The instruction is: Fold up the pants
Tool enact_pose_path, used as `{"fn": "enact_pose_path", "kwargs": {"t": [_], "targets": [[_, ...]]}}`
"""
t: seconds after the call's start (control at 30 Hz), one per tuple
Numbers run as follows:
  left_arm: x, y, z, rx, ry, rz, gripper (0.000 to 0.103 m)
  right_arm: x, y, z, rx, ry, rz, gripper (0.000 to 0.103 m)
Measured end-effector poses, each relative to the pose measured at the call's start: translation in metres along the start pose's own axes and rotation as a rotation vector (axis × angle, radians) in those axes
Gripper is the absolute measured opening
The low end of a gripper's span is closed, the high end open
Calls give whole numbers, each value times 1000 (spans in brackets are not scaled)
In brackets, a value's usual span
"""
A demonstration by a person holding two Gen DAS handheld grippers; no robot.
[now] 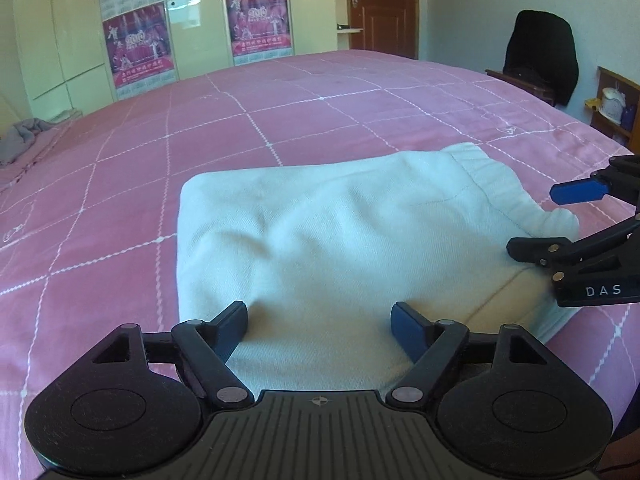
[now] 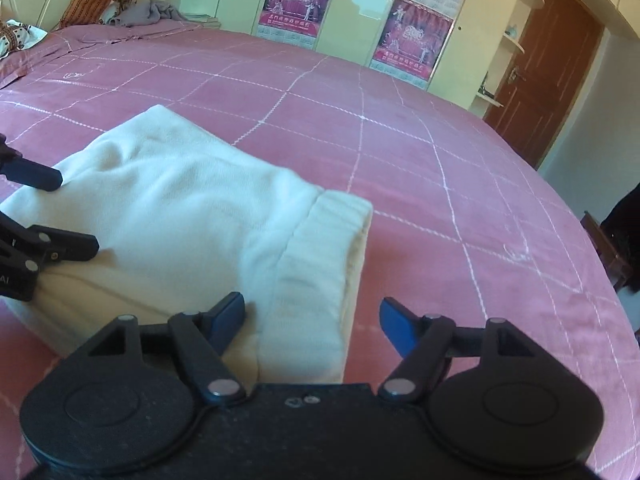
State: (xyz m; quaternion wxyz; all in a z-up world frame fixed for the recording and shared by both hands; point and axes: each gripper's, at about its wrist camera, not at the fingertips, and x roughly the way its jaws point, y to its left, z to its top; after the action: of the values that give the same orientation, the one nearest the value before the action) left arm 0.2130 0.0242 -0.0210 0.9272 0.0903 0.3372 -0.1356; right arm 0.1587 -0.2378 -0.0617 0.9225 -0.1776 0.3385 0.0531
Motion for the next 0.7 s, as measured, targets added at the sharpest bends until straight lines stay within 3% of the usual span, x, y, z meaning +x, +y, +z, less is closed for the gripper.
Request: {"fn": "enact_pose_path", "kwargs": {"t": [0.27,0.4,0.47,0.5,0.57,0.7], "targets": [[-17,5,-6,-18,-19,10,79,1,-13,-5,138,25,59,76],[-31,45,-12,-138,-48,-37,80,-21,-43,-9,295,-58,138,85],[-24,74,-19,-213,-18,-71,80,-23,-65,-18,396,-70,186,85],[-18,89,-23,-272,8,-111,80,-21,-80,-23,471,-67,215,85],[-3,122,-35,-440,50,-266,79,-9,-109,-39,636,-31,298,84],[28,156,-55,-661,104,-524,79,29,-144,-64,890,54,577,81]]}}
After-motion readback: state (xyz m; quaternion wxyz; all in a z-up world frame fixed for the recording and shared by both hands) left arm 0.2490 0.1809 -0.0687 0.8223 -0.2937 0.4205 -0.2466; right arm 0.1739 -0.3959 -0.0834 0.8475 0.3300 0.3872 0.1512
